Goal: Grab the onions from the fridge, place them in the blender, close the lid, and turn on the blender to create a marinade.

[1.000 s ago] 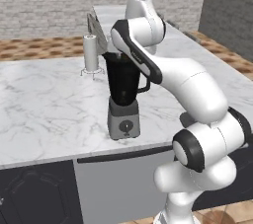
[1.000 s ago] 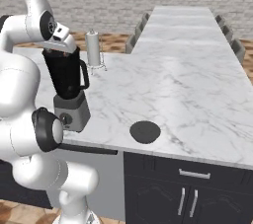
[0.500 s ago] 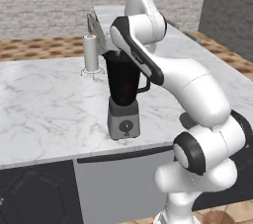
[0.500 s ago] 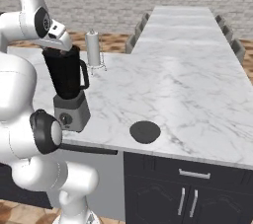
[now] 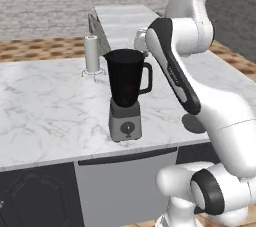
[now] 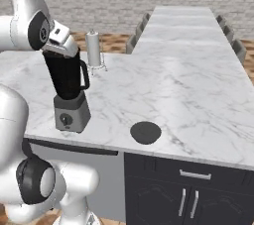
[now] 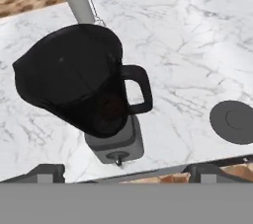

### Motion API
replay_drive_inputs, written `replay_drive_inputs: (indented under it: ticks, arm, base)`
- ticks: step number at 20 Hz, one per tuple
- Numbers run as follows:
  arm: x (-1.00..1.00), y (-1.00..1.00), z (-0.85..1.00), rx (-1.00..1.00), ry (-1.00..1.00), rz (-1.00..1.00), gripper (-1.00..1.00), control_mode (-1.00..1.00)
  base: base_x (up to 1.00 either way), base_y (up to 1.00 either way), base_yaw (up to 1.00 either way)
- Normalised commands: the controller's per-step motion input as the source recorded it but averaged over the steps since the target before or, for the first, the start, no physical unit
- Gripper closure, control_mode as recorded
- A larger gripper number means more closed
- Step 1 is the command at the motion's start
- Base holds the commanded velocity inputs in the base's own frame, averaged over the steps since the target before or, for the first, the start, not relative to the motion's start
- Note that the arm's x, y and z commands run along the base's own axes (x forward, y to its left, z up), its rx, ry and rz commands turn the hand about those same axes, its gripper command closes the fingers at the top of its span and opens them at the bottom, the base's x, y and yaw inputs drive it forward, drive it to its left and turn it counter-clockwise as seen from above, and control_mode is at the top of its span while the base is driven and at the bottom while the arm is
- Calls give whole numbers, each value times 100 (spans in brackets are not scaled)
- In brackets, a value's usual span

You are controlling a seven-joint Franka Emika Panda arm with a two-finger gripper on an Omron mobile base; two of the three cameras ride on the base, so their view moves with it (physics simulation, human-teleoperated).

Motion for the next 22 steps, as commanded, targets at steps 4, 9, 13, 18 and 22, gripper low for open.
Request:
replay_drive_inputs:
  ticks: [4, 9, 13, 18, 22]
  arm:
    - [-91, -99, -84, 0, -1, 1, -100, -100]
    - [-60, -45, -100, -15, 1, 0, -100, -100]
    - [-8, 9, -74, -7, 10, 2, -100, -100]
    - [5, 7, -25, 0, 13, 2, -100, -100]
    - [-3, 0, -1, 0, -1, 0, -100, -100]
  base:
    - [0, 0, 0]
    - [0, 0, 0]
    - [0, 0, 0]
    - [0, 0, 0]
    - [0, 0, 0]
